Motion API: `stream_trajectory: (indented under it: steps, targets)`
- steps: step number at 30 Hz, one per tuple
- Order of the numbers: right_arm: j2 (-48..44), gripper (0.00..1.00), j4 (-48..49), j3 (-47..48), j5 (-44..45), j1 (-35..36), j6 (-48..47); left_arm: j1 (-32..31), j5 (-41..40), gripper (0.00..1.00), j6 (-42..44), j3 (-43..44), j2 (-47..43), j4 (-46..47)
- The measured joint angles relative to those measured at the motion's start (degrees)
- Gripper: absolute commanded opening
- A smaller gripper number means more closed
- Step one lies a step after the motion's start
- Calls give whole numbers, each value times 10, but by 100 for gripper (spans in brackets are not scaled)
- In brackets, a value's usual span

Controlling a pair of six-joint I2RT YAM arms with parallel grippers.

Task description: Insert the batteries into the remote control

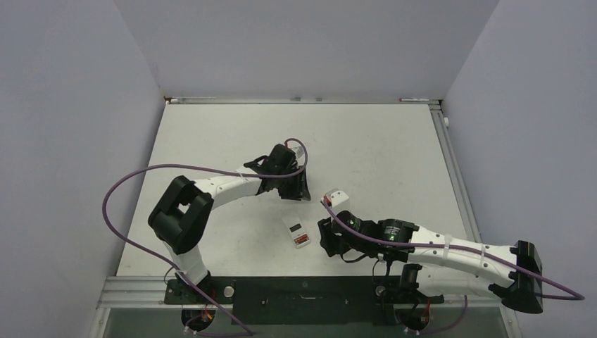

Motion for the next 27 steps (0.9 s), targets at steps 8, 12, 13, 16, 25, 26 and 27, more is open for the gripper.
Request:
stream_trajectory:
  steps: [8, 12, 13, 16, 25, 26, 27]
  targets:
    - [38, 11, -10, 7, -10, -8, -7, 0, -2, 31, 1, -34, 6, 0]
    - [68, 11, -17, 31, -18, -17, -18, 0, -4, 29, 2, -60, 6, -3]
    - [75, 11, -19, 38, -20, -19, -22, 0, -5, 29, 3, -63, 6, -6]
    - [94, 11, -26, 61, -25, -22, -33, 0, -6, 28, 3, -66, 5, -8]
    - [156, 10, -63, 130, -46, -33, -89, 2, -20, 41, 7, -75, -13, -21]
    - [162, 10, -67, 136, -47, -35, -96, 3, -20, 43, 7, -75, -17, -24]
    - [172, 10, -75, 147, -49, -37, -109, 3, -22, 47, 7, -75, -23, -27]
